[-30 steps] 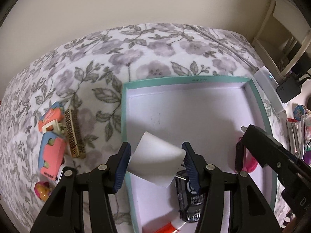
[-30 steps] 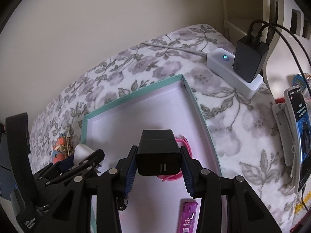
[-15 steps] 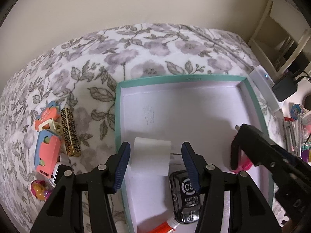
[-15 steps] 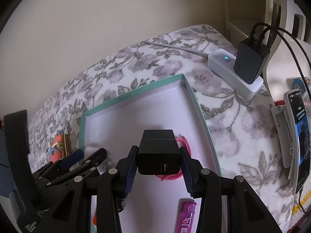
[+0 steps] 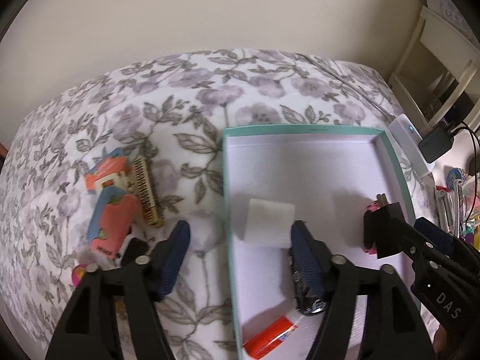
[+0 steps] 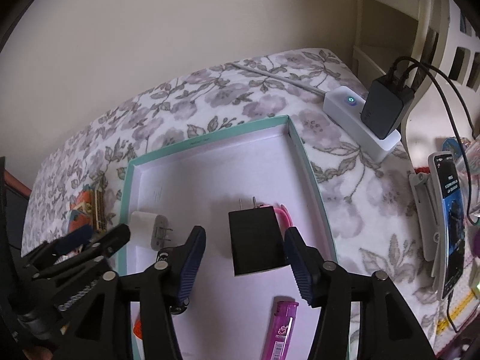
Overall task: Organize rigid objects
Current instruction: 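Lower the white and black chargers into the tray and open both tools, then move both open tools out of the tray toward the remaining toys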
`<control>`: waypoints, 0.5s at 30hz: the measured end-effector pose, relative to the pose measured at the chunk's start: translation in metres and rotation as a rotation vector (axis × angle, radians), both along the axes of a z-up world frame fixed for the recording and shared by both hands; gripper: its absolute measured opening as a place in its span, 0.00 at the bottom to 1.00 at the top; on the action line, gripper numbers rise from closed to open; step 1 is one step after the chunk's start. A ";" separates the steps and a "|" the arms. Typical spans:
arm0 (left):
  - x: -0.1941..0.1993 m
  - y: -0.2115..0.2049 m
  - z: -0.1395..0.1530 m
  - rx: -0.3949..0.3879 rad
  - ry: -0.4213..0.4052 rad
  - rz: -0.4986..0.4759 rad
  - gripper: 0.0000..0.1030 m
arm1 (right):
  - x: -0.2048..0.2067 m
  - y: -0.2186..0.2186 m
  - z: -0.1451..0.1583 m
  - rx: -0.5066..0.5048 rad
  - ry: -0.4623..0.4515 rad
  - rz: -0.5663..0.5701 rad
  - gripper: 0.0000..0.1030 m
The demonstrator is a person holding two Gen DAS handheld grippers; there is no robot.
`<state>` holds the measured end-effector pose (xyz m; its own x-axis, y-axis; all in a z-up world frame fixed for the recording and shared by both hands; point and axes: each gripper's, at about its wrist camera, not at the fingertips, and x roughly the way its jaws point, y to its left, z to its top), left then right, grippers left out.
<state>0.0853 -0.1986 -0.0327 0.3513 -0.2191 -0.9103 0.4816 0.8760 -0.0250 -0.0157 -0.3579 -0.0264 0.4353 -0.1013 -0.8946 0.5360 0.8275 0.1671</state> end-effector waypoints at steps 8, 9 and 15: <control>-0.003 0.033 0.005 -0.024 -0.003 0.047 0.82 | -0.001 0.015 0.004 -0.049 -0.001 0.035 0.75; -0.004 0.036 0.006 -0.026 -0.009 0.049 0.82 | -0.002 0.017 0.004 -0.050 -0.001 0.039 0.77; -0.010 0.058 0.014 -0.051 -0.017 0.076 0.82 | -0.006 0.028 0.004 -0.053 0.002 0.050 0.88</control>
